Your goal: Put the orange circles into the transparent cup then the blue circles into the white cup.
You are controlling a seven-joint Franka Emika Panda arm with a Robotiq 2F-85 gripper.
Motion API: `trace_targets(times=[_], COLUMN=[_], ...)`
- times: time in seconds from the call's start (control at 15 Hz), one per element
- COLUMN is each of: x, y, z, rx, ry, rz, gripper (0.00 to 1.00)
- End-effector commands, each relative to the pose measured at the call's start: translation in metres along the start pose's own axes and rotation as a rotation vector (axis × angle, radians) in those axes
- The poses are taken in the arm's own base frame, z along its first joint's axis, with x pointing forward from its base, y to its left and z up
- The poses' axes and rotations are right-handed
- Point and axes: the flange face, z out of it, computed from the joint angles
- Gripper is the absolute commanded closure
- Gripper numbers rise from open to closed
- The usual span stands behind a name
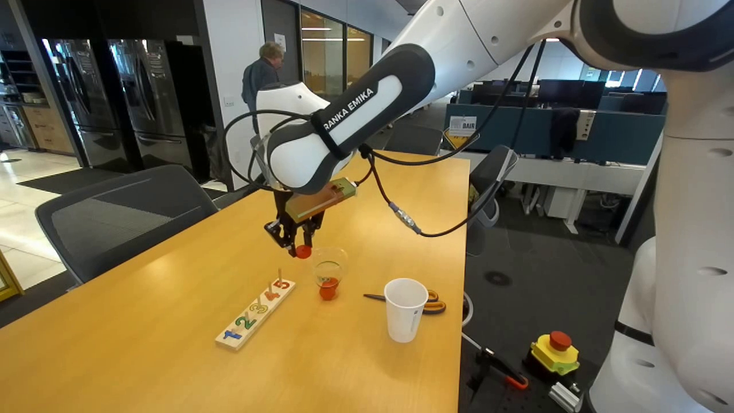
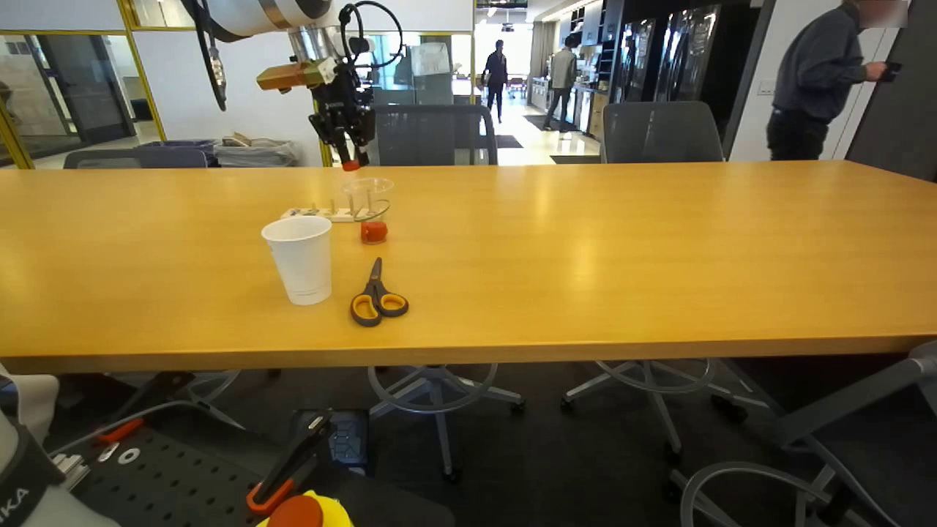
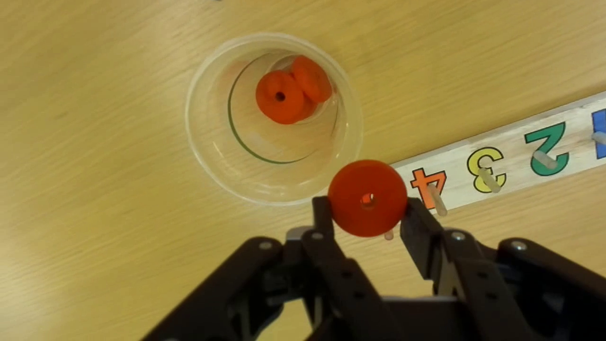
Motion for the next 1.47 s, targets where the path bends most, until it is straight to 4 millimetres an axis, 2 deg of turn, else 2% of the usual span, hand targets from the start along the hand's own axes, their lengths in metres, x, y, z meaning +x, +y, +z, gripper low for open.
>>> trace_targets(times=[0.0, 0.27, 0.53, 1.33, 1.4], x=[0.013, 0.018, 0.013, 0.004, 0.005], y=[0.01, 0.034, 0.053, 0.052, 0.052], z=[-0.015, -0.013, -0.005, 0.007, 0.008], rx=[-0.018, -0.012, -0.013, 0.073, 0.074], ry=[-0.005, -0.045, -0.092, -0.176, -0.183], rz=[0.006, 0.036, 0.042, -0.022, -0.013], gripper=[0.81, 0.81, 0.81, 0.81, 0.38])
